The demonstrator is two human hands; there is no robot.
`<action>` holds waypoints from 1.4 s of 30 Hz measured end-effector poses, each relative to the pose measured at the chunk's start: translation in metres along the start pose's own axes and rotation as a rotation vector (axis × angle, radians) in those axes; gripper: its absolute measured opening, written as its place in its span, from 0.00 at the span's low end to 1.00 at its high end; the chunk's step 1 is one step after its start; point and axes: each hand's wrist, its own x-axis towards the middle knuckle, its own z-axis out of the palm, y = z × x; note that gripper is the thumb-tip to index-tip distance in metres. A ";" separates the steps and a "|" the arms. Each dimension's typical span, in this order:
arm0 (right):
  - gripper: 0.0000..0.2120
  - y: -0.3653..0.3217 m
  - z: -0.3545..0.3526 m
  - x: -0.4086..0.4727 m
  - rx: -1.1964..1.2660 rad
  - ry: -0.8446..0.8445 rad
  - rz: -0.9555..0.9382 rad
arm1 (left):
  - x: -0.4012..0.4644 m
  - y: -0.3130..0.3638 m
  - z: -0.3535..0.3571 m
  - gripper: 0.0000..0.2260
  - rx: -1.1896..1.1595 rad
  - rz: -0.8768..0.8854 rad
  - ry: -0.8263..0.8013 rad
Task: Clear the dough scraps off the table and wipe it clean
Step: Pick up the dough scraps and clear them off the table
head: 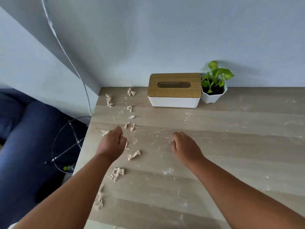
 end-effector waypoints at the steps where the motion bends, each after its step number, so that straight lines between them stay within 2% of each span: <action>1: 0.05 -0.007 0.004 0.001 -0.014 -0.008 -0.001 | -0.005 -0.016 -0.008 0.07 -0.005 -0.037 0.016; 6: 0.06 -0.043 0.023 0.005 -0.042 -0.054 -0.004 | -0.032 -0.081 -0.032 0.05 -0.022 -0.187 0.008; 9: 0.07 -0.062 0.039 0.000 -0.034 -0.104 -0.012 | -0.052 -0.112 -0.032 0.09 -0.040 -0.196 -0.026; 13: 0.06 -0.089 0.065 -0.010 -0.071 -0.123 -0.066 | -0.094 -0.147 -0.018 0.09 -0.031 -0.062 -0.115; 16: 0.04 -0.109 0.087 -0.021 -0.112 -0.111 -0.144 | -0.136 -0.176 -0.004 0.02 0.064 0.077 -0.201; 18: 0.01 -0.120 0.101 -0.031 -0.136 -0.141 -0.186 | -0.161 -0.194 0.006 0.12 0.148 0.170 -0.175; 21: 0.13 -0.135 0.124 -0.039 -0.238 -0.188 -0.219 | -0.179 -0.210 0.019 0.25 0.250 0.318 -0.109; 25: 0.32 -0.152 0.146 -0.045 -0.330 -0.215 -0.215 | -0.177 -0.215 0.032 0.31 0.384 0.441 -0.026; 27: 0.36 -0.160 0.156 -0.047 -0.369 -0.224 -0.225 | -0.173 -0.215 0.038 0.27 0.398 0.521 0.016; 29: 0.35 -0.166 0.164 -0.048 -0.419 -0.212 -0.238 | -0.167 -0.215 0.042 0.21 0.412 0.611 0.040; 34: 0.24 -0.180 0.180 -0.046 -0.508 -0.160 -0.285 | -0.160 -0.209 0.039 0.08 0.373 0.731 0.008; 38: 0.20 -0.191 0.188 -0.046 -0.539 -0.114 -0.282 | -0.153 -0.203 0.027 0.08 0.410 0.731 -0.061; 42: 0.23 -0.197 0.190 -0.047 -0.556 -0.081 -0.243 | -0.148 -0.206 0.016 0.10 0.431 0.711 -0.116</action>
